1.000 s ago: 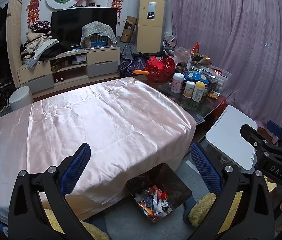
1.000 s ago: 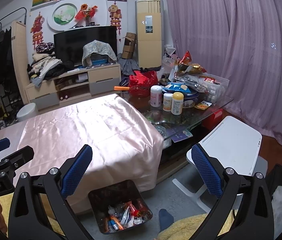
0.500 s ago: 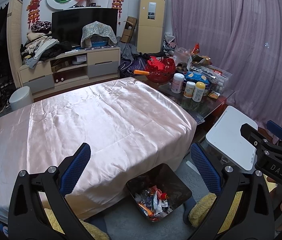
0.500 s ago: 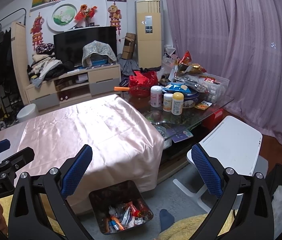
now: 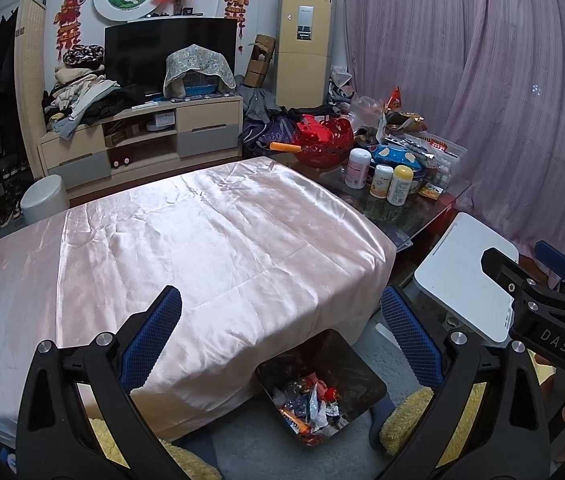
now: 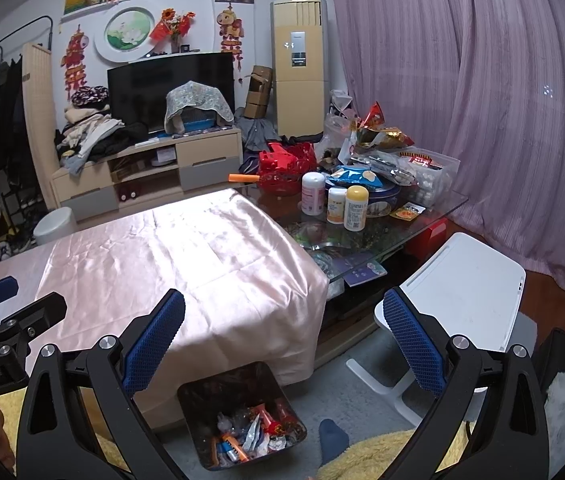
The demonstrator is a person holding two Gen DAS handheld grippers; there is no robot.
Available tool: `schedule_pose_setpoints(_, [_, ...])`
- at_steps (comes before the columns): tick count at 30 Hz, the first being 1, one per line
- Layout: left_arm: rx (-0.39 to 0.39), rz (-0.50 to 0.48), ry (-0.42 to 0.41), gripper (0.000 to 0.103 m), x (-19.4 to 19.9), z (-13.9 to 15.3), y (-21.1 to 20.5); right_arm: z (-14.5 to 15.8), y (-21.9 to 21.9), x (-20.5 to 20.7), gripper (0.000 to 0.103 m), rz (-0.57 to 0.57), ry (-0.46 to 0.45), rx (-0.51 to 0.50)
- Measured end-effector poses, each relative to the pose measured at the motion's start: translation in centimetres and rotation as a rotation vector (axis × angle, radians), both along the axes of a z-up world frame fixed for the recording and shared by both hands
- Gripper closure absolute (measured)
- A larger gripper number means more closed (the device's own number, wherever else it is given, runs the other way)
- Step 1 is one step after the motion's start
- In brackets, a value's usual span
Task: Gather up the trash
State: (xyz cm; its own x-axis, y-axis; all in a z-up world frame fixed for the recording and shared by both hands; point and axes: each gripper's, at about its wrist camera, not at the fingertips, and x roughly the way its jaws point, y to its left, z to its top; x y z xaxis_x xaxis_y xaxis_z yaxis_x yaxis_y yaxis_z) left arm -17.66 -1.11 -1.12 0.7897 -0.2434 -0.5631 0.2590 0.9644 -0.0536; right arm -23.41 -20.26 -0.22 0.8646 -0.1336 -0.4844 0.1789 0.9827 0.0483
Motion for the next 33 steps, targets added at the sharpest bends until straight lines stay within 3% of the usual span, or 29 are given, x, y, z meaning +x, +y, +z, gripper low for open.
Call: schedule_pose_setpoints(33, [0.005, 0.007, -0.004, 0.008, 0.01, 0.39, -0.28, 0.05, -0.09, -0.06, 0.003, -0.004, -0.002, 0.011])
